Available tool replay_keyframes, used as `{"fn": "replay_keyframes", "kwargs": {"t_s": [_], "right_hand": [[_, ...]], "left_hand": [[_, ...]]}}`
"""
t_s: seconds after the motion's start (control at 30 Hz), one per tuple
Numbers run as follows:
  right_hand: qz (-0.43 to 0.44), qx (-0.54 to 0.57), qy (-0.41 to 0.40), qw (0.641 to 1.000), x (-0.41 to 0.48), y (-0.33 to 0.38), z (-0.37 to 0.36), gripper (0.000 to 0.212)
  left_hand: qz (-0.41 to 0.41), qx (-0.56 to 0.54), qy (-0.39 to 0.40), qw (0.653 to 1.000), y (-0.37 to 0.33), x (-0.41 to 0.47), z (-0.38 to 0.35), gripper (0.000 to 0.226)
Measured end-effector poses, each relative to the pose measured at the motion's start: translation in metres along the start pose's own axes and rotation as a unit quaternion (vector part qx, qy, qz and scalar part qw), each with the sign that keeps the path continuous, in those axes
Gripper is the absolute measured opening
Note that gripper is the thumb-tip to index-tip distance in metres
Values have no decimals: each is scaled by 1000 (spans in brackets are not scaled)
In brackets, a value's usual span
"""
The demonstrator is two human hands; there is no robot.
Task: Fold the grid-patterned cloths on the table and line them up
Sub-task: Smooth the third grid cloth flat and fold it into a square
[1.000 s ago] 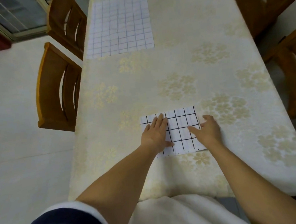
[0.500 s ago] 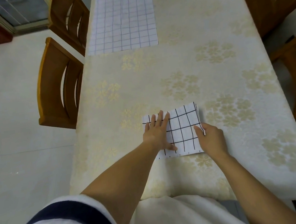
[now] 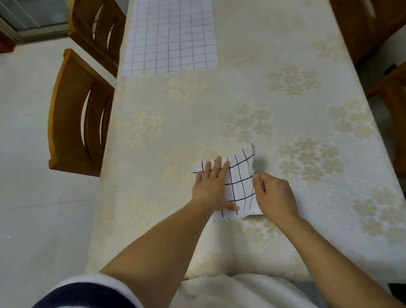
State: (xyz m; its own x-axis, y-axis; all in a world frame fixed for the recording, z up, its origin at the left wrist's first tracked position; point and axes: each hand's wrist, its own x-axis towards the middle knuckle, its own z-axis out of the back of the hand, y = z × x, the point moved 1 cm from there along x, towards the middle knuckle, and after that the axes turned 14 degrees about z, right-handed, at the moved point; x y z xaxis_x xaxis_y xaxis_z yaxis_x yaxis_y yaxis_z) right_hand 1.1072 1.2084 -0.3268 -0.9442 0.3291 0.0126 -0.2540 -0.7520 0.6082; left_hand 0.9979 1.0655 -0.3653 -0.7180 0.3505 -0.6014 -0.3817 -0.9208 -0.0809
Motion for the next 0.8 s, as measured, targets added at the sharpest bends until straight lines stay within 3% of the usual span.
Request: {"fn": "replay_keyframes", "kwargs": {"t_s": [0.17, 0.27, 0.47, 0.57, 0.8], "right_hand": [[30, -28, 45, 998, 0, 30, -9, 36], [29, -61, 106, 992, 1, 45, -17, 44], [56, -130, 186, 972, 8, 78, -32, 62], [57, -188, 207, 959, 16, 93, -43, 64], [50, -206, 241, 947, 29, 111, -70, 68]], "left_hand": [[-17, -11, -18, 1000, 3, -6, 1, 132], [-45, -97, -37, 994, 12, -9, 1, 114], [5, -173, -62, 983, 61, -29, -4, 82], [14, -157, -66, 985, 84, -42, -12, 72], [-23, -139, -90, 986, 108, -50, -33, 61]]}}
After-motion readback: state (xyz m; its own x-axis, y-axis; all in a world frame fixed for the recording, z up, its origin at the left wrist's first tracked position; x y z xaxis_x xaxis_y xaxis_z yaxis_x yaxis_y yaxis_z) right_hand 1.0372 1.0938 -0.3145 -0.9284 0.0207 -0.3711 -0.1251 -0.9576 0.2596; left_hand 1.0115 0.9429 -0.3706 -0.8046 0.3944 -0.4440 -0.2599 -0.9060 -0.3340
